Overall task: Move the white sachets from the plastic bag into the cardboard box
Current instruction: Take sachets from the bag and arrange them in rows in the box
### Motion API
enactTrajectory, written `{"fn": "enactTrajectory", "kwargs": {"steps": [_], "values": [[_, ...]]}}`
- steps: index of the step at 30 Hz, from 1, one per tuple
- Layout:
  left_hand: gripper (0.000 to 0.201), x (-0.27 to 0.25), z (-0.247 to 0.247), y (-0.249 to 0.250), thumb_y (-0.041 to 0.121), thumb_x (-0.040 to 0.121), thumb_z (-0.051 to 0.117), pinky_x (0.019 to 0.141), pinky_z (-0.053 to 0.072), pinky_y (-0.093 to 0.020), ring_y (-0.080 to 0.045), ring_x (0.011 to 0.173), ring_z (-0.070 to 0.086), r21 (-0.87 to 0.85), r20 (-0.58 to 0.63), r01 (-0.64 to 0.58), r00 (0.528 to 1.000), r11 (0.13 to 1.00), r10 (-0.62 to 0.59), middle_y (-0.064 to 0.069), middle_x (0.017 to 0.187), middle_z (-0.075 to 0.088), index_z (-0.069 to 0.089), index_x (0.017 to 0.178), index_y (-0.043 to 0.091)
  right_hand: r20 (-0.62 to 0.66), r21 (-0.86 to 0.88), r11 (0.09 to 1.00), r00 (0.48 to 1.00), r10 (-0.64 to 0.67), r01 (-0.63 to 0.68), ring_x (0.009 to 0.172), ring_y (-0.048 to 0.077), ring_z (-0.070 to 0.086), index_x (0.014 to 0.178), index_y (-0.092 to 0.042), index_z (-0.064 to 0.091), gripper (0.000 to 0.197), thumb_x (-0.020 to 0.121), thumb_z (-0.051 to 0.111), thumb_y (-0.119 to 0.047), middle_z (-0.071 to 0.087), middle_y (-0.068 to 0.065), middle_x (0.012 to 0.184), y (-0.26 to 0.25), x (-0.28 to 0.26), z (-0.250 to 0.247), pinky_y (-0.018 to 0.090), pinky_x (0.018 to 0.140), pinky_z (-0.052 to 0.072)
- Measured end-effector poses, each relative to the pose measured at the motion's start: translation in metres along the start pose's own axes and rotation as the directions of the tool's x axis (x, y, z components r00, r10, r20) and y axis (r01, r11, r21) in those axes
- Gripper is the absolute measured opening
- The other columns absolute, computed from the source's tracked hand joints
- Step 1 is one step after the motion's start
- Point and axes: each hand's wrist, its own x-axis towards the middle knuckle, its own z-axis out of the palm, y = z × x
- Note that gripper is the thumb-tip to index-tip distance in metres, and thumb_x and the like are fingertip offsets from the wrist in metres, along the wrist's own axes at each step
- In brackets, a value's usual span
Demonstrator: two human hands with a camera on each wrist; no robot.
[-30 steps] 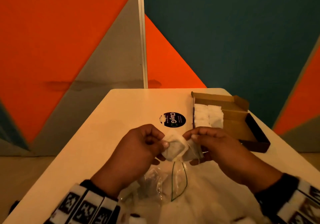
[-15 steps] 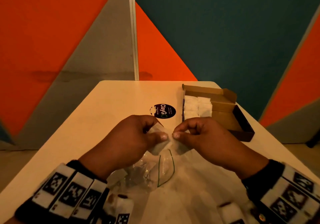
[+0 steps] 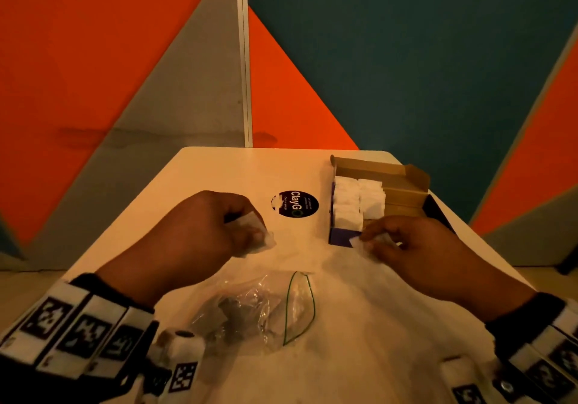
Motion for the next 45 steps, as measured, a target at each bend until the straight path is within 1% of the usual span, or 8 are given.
{"fn": "enactTrajectory", "kwargs": {"steps": [10,13,15,24,29,33,42,45], "values": [[0.006,0.002,0.037,0.023,0.016,0.078,0.079,0.077,0.052,-0.028,-0.011,0.078,0.071,-0.443,0.037,0.039,0.999,0.896,-0.025,0.001,0.081,0.077,0.077,0.081,0.02,-0.112,0.519,0.838,0.985,-0.129,0.169,0.091,-0.012,0.061,0.096,-0.039,0.071,0.021,0.093,0.059,-0.022,0.069,-0.027,0.092,-0.046,-0.003,0.027,0.003,0.065,0.047],[0.006,0.0,0.047,0.023,0.026,0.077,0.08,0.071,0.049,-0.017,-0.007,0.076,0.067,-0.379,-0.04,0.001,0.999,0.925,-0.017,0.016,0.081,0.073,0.076,0.078,0.029,-0.137,0.642,0.748,0.985,-0.105,0.169,0.093,-0.002,0.066,0.1,-0.033,0.073,0.023,0.093,0.057,-0.018,0.072,-0.017,0.097,-0.046,-0.009,0.031,0.016,0.074,0.055],[0.007,-0.004,0.051,0.025,0.033,0.076,0.08,0.063,0.047,-0.018,-0.009,0.07,0.063,-0.255,-0.103,-0.025,0.995,0.967,-0.001,0.017,0.078,0.069,0.073,0.076,0.035,-0.134,0.638,0.752,0.985,-0.108,0.169,0.097,0.007,0.067,0.102,-0.034,0.073,0.022,0.092,0.059,-0.02,0.073,-0.007,0.099,-0.045,-0.012,0.032,0.027,0.082,0.057],[0.008,-0.009,0.065,0.022,0.022,0.078,0.079,0.079,0.058,-0.045,-0.025,0.078,0.07,-0.473,-0.068,-0.005,0.997,0.881,-0.03,0.0,0.08,0.074,0.075,0.079,0.029,-0.049,0.595,0.792,0.99,-0.131,0.135,0.094,0.008,0.071,0.103,-0.038,0.07,0.026,0.09,0.063,-0.016,0.075,-0.011,0.097,-0.047,-0.017,0.041,0.036,0.087,0.058],[0.01,-0.009,0.07,0.02,0.034,0.076,0.078,0.073,0.049,-0.026,-0.009,0.08,0.063,-0.392,-0.18,-0.045,0.983,0.919,-0.029,0.016,0.088,0.065,0.071,0.081,0.039,-0.019,0.616,0.777,0.989,-0.148,0.128,0.093,0.0,0.07,0.116,-0.049,0.056,0.043,0.095,0.055,-0.011,0.075,-0.016,0.086,-0.047,-0.017,0.044,0.011,0.075,0.053],[0.005,-0.008,0.071,0.022,0.029,0.079,0.077,0.075,0.05,-0.029,-0.013,0.08,0.064,-0.473,-0.147,-0.074,0.989,0.878,0.004,0.011,0.083,0.07,0.073,0.082,0.03,-0.006,0.639,0.763,0.992,-0.122,0.098,0.096,-0.003,0.067,0.121,-0.054,0.046,0.048,0.098,0.052,-0.012,0.076,-0.013,0.089,-0.048,-0.018,0.045,0.001,0.067,0.047],[0.021,-0.01,0.082,0.027,0.017,0.077,0.081,0.069,0.046,-0.006,-0.001,0.085,0.063,-0.268,-0.295,-0.164,0.952,0.949,0.081,0.021,0.082,0.068,0.071,0.074,0.035,-0.016,0.559,0.828,0.999,-0.043,0.044,0.086,-0.007,0.065,0.117,-0.055,0.044,0.041,0.097,0.053,-0.02,0.069,-0.022,0.071,-0.042,-0.02,0.042,0.016,0.081,0.047],[0.023,-0.01,0.084,0.023,0.012,0.077,0.08,0.062,0.044,-0.003,-0.001,0.082,0.063,-0.346,-0.293,-0.13,0.956,0.929,0.024,0.017,0.079,0.069,0.07,0.074,0.033,-0.003,0.548,0.836,1.0,0.012,-0.009,0.09,-0.001,0.068,0.116,-0.052,0.047,0.04,0.09,0.064,-0.027,0.072,-0.022,0.088,-0.038,-0.021,0.044,0.02,0.083,0.053]]}}
